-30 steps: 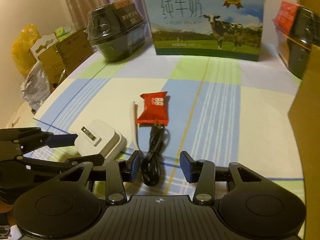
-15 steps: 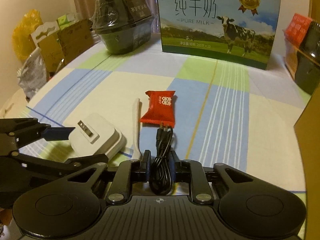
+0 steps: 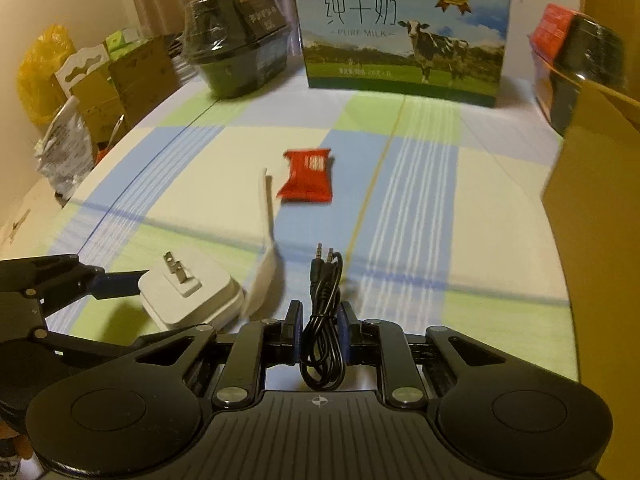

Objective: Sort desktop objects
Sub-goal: 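Grasp the white plug charger with the left tool while right grasps its black cable, then lift and carry the charger and cable over the cardboard box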

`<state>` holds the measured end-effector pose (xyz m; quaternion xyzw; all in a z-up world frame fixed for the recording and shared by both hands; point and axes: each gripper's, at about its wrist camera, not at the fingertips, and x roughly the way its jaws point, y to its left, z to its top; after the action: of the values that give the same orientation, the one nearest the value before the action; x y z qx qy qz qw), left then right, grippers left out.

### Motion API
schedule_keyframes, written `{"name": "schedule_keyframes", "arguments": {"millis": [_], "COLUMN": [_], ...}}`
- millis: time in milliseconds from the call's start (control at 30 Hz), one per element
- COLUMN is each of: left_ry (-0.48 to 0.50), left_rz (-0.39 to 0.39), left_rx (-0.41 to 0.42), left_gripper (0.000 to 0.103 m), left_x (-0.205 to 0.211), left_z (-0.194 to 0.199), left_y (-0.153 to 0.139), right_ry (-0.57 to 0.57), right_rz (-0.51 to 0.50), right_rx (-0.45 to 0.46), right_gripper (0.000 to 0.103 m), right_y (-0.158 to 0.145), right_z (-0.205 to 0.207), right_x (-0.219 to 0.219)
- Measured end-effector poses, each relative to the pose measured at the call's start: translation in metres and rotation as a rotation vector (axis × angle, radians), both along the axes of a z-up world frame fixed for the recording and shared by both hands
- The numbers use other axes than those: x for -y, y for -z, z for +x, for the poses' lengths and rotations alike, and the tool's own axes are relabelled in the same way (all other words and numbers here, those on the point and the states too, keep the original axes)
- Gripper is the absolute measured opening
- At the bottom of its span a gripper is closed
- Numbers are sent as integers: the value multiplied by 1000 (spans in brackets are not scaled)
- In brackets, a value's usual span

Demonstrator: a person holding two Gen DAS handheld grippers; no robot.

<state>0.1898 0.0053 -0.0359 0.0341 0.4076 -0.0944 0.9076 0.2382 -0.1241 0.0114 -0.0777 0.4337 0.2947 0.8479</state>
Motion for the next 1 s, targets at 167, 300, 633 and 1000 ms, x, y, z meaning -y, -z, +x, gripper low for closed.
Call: {"name": "schedule_keyframes", "arguments": {"millis": [167,300,633,1000], "left_ry": [9,18,65,43], "left_rz": [-21,-43,38,8], "left_rx": [-8,1,30,63], "left_gripper": [60,60,60,64], "left_x": [9,19,39,34], "left_z": [-50,-95,-153,-148], "left_y": [-7,-14,-3,-3], "right_ry": [-10,4,68,75], "right_rz": [-17,9,10,-21], "right_rx": [-20,-38,-43,50], "right_gripper": [15,15,19,46], "right_y": [-7,-11,2,12], "right_z": [-46,-85,-154,-170], "right_x": [22,41,75,82]}}
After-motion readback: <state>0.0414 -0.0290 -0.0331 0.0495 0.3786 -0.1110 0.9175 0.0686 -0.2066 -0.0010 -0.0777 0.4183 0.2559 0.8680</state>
